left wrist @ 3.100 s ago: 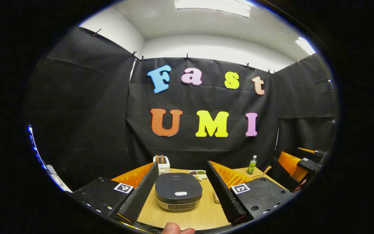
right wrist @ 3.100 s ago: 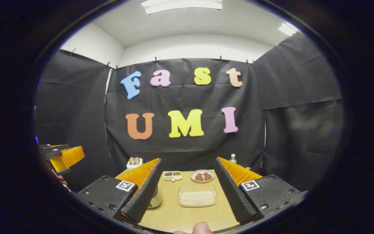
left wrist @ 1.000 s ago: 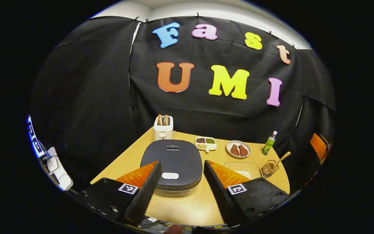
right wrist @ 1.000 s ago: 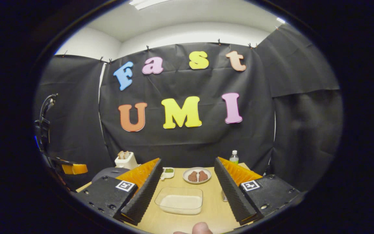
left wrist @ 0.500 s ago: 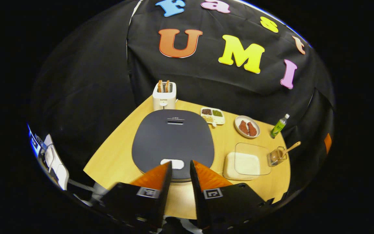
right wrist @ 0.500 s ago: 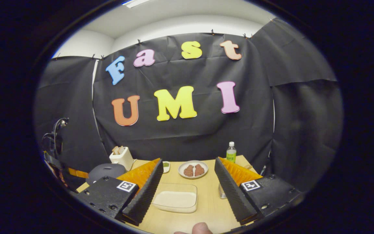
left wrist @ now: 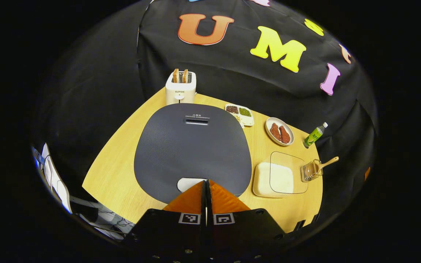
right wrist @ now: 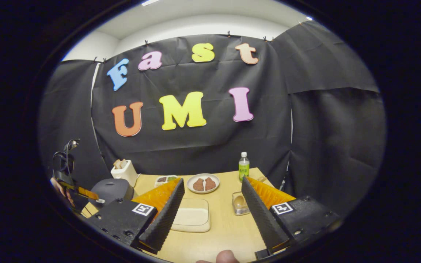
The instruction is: Close the left gripper, press the button to open the rice cooker; take a wooden spoon from the chopstick holder with the right hand, scoop a spoonful of rice and pour it into the rice cooker, then put the wooden spoon back into the chopstick holder.
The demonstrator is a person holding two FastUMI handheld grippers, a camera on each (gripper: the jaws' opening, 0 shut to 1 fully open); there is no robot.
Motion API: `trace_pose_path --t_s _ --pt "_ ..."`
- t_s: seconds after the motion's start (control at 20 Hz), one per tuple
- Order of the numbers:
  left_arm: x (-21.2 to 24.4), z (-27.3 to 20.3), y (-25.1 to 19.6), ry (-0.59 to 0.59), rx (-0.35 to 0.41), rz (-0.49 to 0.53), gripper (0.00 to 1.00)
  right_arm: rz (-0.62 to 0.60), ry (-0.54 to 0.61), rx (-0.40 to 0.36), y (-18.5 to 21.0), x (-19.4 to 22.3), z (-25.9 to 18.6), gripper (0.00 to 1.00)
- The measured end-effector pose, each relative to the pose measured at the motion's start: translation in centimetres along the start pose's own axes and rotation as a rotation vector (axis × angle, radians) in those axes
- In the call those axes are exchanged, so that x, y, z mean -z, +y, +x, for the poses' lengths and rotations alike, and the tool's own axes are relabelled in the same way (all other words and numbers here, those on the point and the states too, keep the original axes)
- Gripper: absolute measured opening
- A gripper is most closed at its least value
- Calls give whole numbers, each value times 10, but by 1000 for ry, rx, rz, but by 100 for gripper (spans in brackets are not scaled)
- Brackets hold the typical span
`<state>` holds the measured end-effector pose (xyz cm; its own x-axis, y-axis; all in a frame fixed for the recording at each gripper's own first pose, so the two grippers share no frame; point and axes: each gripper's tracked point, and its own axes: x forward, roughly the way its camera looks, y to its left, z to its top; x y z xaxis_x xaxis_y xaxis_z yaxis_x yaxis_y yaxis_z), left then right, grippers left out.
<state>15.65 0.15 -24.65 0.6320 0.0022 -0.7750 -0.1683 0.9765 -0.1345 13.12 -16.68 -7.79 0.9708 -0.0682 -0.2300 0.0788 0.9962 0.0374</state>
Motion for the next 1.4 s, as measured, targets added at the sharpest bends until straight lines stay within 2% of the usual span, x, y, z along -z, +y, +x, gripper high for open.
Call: trace_pose_path --t_s 0.05,0.3,0.5,0.65,0.85,1.0,1.05,1.1,1.2,1.25,1.3,1.35,1.4 --pt "1 5 3 5 -5 8 0 2 6 5 -1 1 -1 98" --pt "6 12 10 34 -9 28 0 -1 1 11 -3 -2 -4 100" --pt "12 12 10 85 29 -59 0 -3 5 -3 6 1 -6 100" --pt "12 15 11 54 41 -66 0 -15 2 -23 13 -3 -10 98" --pt "3 -1 9 54 49 -156 1 -45 -34 -35 15 -18 -14 100" --pt "-21 -22 -1 -34 92 -180 4 -54 -50 -32 11 -25 -17 100" --pt "-26 -28 -6 -59 108 -177 18 -55 -55 -28 10 -26 -19 100" --pt "-32 -38 -13 -87 113 -162 19 -56 -59 -25 8 -28 -20 100" --pt "-46 -48 -22 -139 107 -121 50 -58 -58 -22 6 -27 -21 100" --pt "-58 -53 -26 -183 105 -93 74 -61 -57 -21 5 -26 -22 100" --pt "-70 -61 -31 -233 108 -58 80 -63 -57 -22 5 -27 -22 100" --pt "-79 -70 -30 -276 88 -21 95 -65 -59 -24 5 -28 -23 100" --pt "-91 -79 -27 -324 64 5 99 -66 -62 -26 4 -30 -23 100"
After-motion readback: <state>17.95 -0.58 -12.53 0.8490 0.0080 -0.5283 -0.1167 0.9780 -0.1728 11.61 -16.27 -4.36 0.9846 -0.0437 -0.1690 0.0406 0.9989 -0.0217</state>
